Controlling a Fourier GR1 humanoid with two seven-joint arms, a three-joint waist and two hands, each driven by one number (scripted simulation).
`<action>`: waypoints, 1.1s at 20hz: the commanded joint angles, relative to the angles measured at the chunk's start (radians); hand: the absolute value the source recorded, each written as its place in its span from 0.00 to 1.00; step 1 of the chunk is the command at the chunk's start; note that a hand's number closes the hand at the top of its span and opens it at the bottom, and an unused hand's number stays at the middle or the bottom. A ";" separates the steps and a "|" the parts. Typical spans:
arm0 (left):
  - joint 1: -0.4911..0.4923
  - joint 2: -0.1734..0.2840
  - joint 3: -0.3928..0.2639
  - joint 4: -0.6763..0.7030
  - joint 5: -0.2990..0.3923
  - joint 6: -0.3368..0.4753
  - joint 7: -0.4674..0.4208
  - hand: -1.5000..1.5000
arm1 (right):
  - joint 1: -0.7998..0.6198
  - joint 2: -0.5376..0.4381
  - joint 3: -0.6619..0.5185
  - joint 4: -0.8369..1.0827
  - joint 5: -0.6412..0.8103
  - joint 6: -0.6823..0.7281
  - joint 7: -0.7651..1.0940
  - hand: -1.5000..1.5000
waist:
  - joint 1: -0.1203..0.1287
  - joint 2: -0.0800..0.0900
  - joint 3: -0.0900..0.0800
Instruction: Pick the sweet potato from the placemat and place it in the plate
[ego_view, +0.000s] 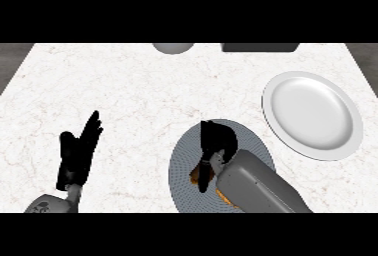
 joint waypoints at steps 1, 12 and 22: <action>-0.007 -0.013 0.002 -0.019 -0.011 0.001 0.018 0.50 | -0.012 0.062 0.026 0.037 0.009 0.039 0.206 0.00 | 0.004 0.000 0.000; -0.002 -0.024 0.024 -0.023 -0.049 -0.018 0.036 0.50 | 0.031 0.050 -0.035 0.081 0.055 0.092 0.123 0.00 | -0.001 0.001 0.000; 0.038 -0.042 0.057 -0.058 -0.071 -0.051 0.043 0.50 | 0.027 0.042 -0.052 0.079 0.160 0.160 -0.004 1.00 | 0.003 0.001 0.001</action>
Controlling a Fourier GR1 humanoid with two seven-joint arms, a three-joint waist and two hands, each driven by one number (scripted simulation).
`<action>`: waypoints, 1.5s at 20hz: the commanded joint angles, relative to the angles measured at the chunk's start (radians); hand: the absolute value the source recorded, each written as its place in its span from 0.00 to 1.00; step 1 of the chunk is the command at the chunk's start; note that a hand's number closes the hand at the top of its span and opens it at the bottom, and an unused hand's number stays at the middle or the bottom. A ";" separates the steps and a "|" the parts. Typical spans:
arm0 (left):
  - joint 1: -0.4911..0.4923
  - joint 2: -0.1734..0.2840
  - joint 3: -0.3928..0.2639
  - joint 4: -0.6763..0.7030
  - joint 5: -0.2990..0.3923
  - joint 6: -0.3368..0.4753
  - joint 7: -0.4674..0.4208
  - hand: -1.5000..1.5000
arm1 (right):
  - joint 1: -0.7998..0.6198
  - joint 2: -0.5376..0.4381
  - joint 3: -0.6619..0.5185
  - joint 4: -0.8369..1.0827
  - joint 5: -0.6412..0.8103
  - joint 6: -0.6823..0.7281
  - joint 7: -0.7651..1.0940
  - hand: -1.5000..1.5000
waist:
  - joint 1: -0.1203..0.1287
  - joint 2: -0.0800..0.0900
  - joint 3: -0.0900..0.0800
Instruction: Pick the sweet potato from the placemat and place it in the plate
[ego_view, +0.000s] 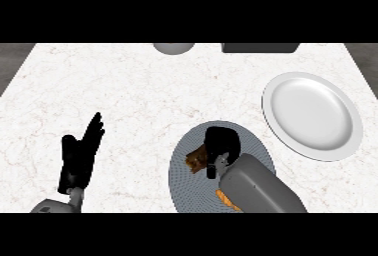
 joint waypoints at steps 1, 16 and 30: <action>0.040 0.026 0.035 -0.021 0.012 -0.053 -0.010 0.50 | 0.018 0.033 0.010 -0.059 0.030 0.091 0.145 1.00 | -0.001 0.005 0.002; -0.016 -0.006 0.057 0.019 -0.006 -0.060 0.003 0.50 | -0.090 -0.180 -0.209 0.005 0.284 -0.489 -0.363 1.00 | 0.003 0.007 0.002; 0.029 -0.023 0.080 0.018 -0.031 -0.094 -0.016 0.50 | -0.047 -0.278 -0.397 -0.260 0.467 -0.595 -0.172 1.00 | -0.007 0.005 0.002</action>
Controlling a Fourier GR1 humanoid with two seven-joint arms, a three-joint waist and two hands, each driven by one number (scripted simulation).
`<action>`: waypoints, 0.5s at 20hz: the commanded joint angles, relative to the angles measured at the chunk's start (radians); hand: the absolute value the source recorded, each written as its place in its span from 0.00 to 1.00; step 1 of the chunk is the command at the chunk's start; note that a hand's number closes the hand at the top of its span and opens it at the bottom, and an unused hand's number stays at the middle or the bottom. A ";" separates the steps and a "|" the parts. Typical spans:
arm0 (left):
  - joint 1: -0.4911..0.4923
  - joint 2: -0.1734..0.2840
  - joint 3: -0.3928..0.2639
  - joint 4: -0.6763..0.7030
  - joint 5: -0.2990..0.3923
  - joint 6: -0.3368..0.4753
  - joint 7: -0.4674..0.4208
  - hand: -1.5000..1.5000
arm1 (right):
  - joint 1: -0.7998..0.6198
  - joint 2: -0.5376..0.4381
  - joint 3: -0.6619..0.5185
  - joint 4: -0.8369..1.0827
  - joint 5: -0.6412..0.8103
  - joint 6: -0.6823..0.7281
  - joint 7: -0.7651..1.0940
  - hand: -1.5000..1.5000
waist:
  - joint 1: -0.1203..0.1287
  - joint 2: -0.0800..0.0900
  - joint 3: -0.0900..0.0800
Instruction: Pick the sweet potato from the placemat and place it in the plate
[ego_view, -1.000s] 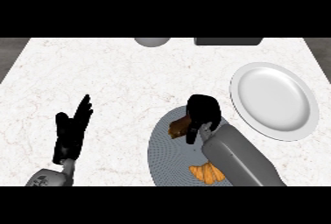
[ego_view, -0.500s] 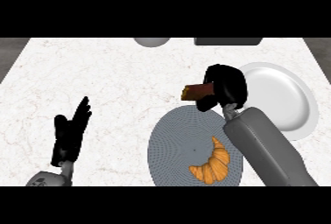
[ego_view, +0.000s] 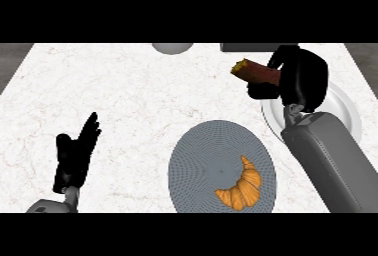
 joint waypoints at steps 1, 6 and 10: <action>-0.012 -0.044 0.001 0.016 -0.028 0.015 -0.004 0.50 | 0.045 -0.010 -0.081 -0.013 0.013 -0.027 0.002 1.00 | 0.002 0.003 0.000; 0.014 -0.028 0.033 -0.003 -0.029 -0.037 -0.011 0.50 | 0.109 -0.048 -0.162 -0.007 -0.002 -0.014 -0.052 1.00 | 0.005 0.002 0.000; 0.019 -0.040 0.043 0.030 -0.047 -0.053 -0.035 0.50 | 0.071 -0.074 -0.245 0.130 -0.044 -0.030 -0.151 1.00 | 0.008 0.004 0.000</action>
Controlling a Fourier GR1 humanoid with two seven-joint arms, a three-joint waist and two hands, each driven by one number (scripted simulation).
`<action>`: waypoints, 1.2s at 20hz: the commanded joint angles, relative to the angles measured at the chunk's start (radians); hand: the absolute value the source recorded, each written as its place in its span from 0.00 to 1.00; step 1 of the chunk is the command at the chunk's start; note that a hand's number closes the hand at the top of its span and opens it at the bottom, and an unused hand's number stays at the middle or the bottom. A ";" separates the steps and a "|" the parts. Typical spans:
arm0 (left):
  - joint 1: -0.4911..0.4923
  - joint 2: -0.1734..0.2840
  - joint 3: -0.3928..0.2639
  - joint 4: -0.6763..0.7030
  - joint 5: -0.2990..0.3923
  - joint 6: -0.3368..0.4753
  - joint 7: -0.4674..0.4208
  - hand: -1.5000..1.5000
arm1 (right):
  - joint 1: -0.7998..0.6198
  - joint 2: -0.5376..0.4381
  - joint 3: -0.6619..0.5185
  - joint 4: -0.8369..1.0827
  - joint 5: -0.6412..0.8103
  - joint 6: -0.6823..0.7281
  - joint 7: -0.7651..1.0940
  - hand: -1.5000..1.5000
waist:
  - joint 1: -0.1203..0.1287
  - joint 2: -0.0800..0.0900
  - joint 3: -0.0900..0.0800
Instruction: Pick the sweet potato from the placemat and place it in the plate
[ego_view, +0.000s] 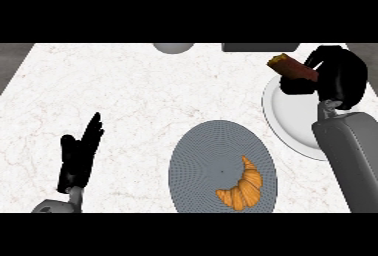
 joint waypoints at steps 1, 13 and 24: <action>-0.036 0.003 0.013 -0.027 -0.015 -0.004 0.066 0.50 | 0.026 -0.021 -0.078 0.136 -0.040 -0.051 -0.109 1.00 | 0.004 0.002 0.001; 0.015 -0.029 0.032 -0.032 -0.038 -0.015 0.014 0.50 | -0.033 -0.061 -0.220 0.518 -0.216 0.078 -0.383 1.00 | 0.014 0.004 0.001; -0.018 -0.035 0.061 -0.008 -0.045 -0.043 0.031 0.50 | -0.006 -0.058 -0.266 0.548 -0.334 0.198 -0.637 0.00 | 0.000 0.000 0.001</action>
